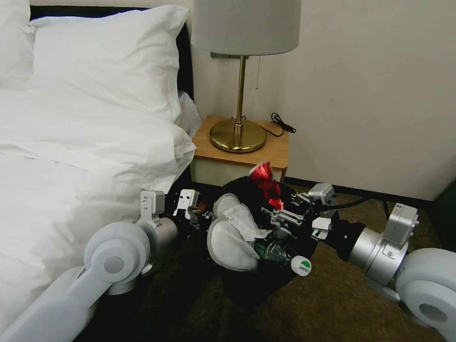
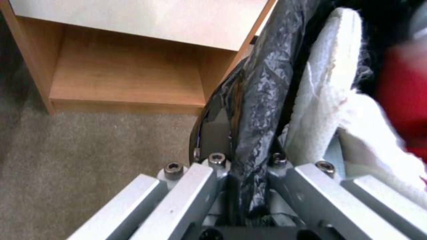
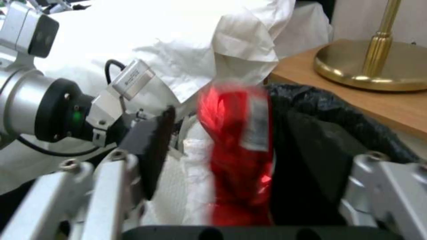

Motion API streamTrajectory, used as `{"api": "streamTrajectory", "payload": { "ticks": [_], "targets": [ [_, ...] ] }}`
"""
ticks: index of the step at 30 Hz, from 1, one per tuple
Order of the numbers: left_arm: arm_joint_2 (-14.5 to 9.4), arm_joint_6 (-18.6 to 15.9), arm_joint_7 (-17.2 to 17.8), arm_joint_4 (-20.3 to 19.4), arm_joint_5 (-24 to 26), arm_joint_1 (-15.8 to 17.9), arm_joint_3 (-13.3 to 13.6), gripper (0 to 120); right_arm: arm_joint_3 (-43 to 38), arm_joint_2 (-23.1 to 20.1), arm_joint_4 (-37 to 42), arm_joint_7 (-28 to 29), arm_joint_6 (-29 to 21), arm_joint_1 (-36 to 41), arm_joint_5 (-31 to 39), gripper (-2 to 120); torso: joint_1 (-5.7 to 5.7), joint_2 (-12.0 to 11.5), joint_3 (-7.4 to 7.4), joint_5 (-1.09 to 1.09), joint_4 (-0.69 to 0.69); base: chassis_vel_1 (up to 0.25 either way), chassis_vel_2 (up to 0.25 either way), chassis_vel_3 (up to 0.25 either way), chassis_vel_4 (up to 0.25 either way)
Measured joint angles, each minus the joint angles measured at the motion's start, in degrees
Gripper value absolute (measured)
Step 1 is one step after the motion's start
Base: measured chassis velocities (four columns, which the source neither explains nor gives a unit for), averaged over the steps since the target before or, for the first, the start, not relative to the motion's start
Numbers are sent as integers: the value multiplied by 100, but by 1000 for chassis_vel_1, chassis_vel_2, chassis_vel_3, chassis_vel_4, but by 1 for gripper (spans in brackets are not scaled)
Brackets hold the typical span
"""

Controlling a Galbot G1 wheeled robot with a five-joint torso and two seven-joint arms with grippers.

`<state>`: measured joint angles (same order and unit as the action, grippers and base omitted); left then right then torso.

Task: Pick up the trash bin, then pick up the garbage on the floor and place it into the trash bin.

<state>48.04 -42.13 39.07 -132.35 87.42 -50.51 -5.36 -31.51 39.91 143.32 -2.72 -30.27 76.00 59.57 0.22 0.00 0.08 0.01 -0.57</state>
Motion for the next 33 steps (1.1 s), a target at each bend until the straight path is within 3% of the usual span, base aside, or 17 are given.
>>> {"api": "streamTrajectory", "payload": {
  "ticks": [4, 7, 17, 23, 33],
  "targets": [
    [13, 0, -27, 18, -16, 18, -4, 1, -4, -10, -1, 9, -10, -13, -2, 80, 0, 0, 0, 0, 0, 0, 0, 0, 0],
    [31, 0, -58, 43, -26, 41, -6, 1, -66, -14, -2, 14, -5, -43, 1, 96, 0, 0, 0, 0, 0, 0, 0, 0, 0],
    [47, 0, -123, 73, -128, 48, 19, 1, -371, -23, -7, -58, 181, -93, 26, 113, 0, 0, 0, -1, 0, 0, 0, 0, 0],
    [47, 0, -180, 94, -222, 34, -58, 1, -612, -27, -7, 50, 500, -241, 174, 114, 0, 0, 0, -2, -1, 0, 0, 0, 0],
    [34, -1, -183, 138, -261, -48, -175, 1, -1074, 38, -8, 944, 1024, -387, 558, 102, 1, 0, 1, -2, -1, 0, 0, 0, 0]
  ]
}}
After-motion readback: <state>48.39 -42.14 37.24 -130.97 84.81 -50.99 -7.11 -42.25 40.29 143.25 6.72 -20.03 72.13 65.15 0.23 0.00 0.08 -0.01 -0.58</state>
